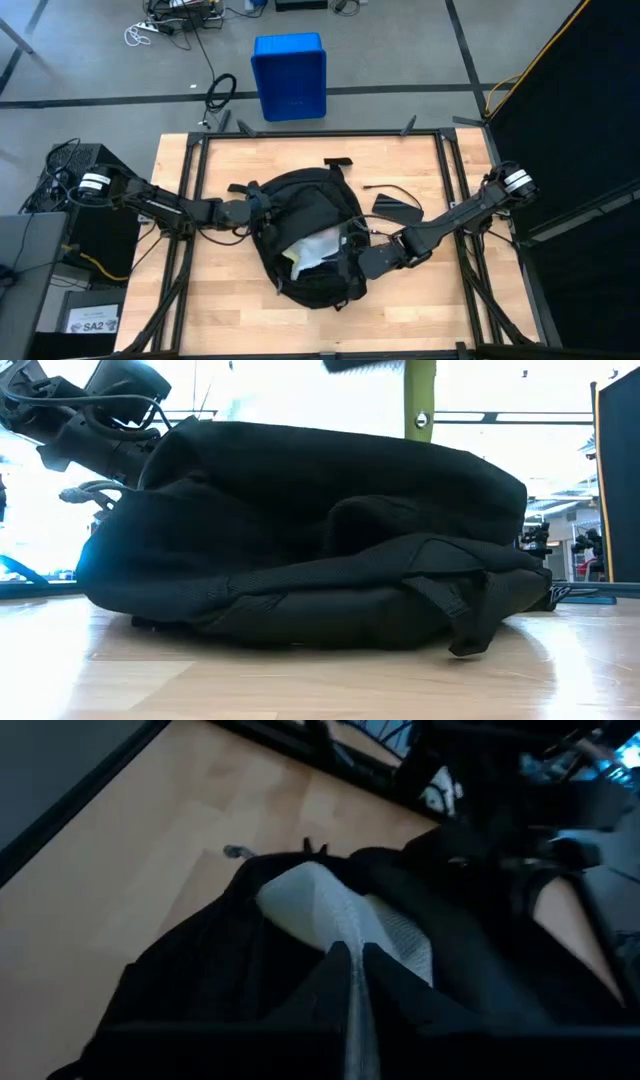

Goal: Unpack backpack
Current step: Remove the white zip bag from the black backpack

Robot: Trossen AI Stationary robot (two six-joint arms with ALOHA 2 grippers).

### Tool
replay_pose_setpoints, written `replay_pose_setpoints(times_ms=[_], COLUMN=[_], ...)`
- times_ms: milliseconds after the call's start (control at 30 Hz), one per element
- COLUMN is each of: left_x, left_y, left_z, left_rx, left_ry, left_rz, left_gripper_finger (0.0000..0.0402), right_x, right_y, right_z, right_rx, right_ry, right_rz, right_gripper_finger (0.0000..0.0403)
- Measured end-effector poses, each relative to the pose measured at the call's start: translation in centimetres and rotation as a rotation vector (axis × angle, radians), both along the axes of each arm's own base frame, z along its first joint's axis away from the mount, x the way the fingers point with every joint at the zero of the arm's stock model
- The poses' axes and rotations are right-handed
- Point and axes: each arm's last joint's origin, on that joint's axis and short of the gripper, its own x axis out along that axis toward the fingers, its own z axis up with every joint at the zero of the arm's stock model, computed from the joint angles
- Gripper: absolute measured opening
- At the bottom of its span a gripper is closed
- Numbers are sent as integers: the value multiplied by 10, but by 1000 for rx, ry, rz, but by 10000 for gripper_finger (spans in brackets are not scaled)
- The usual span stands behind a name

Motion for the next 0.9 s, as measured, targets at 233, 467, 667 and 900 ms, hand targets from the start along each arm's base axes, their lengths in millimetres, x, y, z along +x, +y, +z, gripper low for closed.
replay_pose_setpoints(times_ms=[233, 467, 667, 900], left_x=[-1, -1, -3, -10], left_y=[1, 2, 7, 24], left_z=[-2, -2, -2, -10], left_rx=[8, 22, 72, 44], left_ry=[21, 20, 25, 86], left_rz=[14, 45, 170, 333], left_gripper_finger=[0, 0, 0, 0], right_x=[-14, -29, -42, -54], right_y=[-7, -15, -11, 11], right_z=[23, 50, 65, 68], right_rx=[-38, -34, -10, 45], right_ry=[-51, -127, -172, -180], right_rz=[-36, -44, -16, 73], right_gripper_finger=[0, 0, 0, 0])
